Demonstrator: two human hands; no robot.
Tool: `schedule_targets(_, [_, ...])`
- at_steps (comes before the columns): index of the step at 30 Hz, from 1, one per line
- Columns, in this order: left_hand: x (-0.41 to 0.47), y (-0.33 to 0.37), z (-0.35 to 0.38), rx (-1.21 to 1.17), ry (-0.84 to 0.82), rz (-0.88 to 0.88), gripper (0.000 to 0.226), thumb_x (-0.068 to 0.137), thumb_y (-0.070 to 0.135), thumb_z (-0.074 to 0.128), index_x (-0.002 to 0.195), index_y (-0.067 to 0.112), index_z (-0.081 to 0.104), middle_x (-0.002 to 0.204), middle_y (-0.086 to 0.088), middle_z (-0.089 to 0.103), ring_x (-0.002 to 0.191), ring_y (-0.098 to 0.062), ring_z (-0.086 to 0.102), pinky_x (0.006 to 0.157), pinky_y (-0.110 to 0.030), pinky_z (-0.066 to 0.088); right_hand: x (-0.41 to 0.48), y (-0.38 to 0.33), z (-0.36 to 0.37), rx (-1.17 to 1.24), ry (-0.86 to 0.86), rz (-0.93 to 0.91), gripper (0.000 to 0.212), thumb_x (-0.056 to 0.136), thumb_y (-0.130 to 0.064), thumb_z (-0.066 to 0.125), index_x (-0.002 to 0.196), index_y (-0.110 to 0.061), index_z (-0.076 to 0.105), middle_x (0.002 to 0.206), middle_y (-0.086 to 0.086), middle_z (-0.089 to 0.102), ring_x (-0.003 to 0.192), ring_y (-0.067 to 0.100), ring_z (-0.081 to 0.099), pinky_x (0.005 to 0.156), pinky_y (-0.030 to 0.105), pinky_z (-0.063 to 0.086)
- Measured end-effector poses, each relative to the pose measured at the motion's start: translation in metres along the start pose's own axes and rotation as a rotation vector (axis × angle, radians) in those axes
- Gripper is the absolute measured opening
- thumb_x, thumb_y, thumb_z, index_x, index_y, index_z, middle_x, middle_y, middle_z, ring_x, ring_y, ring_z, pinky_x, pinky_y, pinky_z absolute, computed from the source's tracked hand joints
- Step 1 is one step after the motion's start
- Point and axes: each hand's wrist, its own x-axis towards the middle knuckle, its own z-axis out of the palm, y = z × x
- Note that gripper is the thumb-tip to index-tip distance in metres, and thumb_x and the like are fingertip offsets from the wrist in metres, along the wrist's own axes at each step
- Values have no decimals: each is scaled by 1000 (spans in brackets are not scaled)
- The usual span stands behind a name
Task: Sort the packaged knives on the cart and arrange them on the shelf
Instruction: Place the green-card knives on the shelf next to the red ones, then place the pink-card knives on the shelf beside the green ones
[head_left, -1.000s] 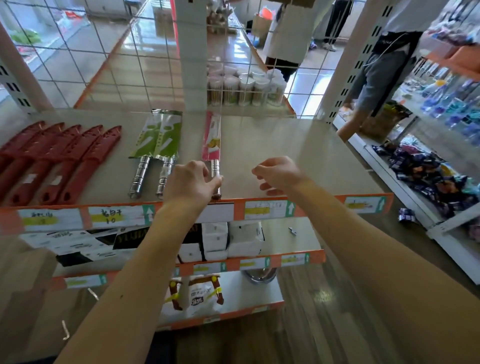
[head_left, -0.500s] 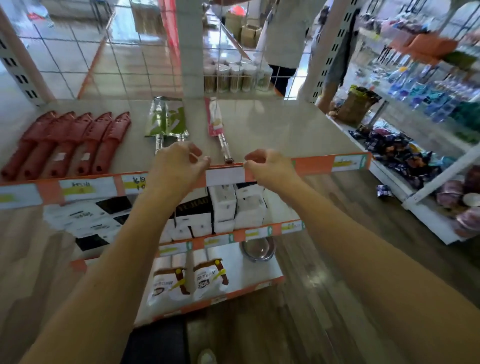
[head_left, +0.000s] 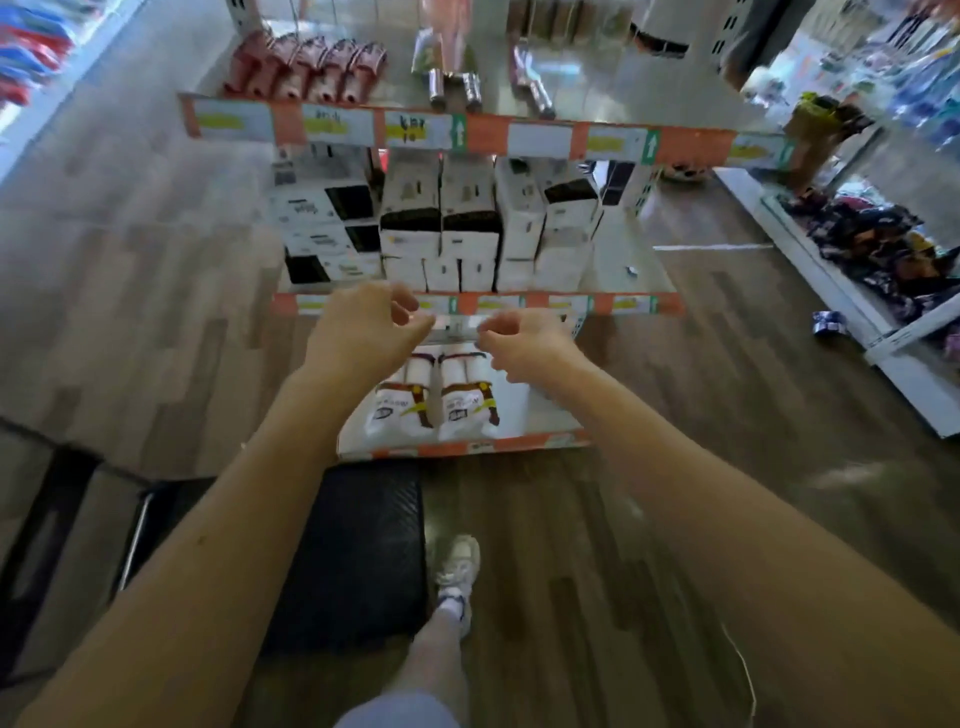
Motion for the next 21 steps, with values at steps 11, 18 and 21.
schedule_targets(11, [-123, -139, -14, 25, -176, -316, 31, 87, 34, 60, 110, 16, 66, 113, -3, 68, 105, -21, 61, 92, -33, 46, -80, -4, 127, -91, -214, 2, 25, 95, -23, 50, 113, -12, 64, 99, 1, 56, 96, 17, 53, 90, 34, 48])
schedule_targets(18, [-152, -239, -45, -2, -145, -471, 31, 89, 33, 58, 112, 13, 66, 112, -6, 68, 104, -21, 62, 86, -28, 44, -71, -38, 255, -119, -376, 57, 18, 95, -23, 52, 105, -13, 62, 88, 0, 56, 90, 18, 58, 87, 33, 53])
schedule_targets(21, [-148, -284, -53, -8, -146, -498, 32, 89, 32, 58, 113, 13, 65, 112, -7, 68, 103, -21, 62, 82, -26, 43, -59, -47, 310, -151, -397, 102, 23, 93, -23, 53, 109, -10, 64, 85, 0, 59, 82, 16, 59, 88, 35, 54])
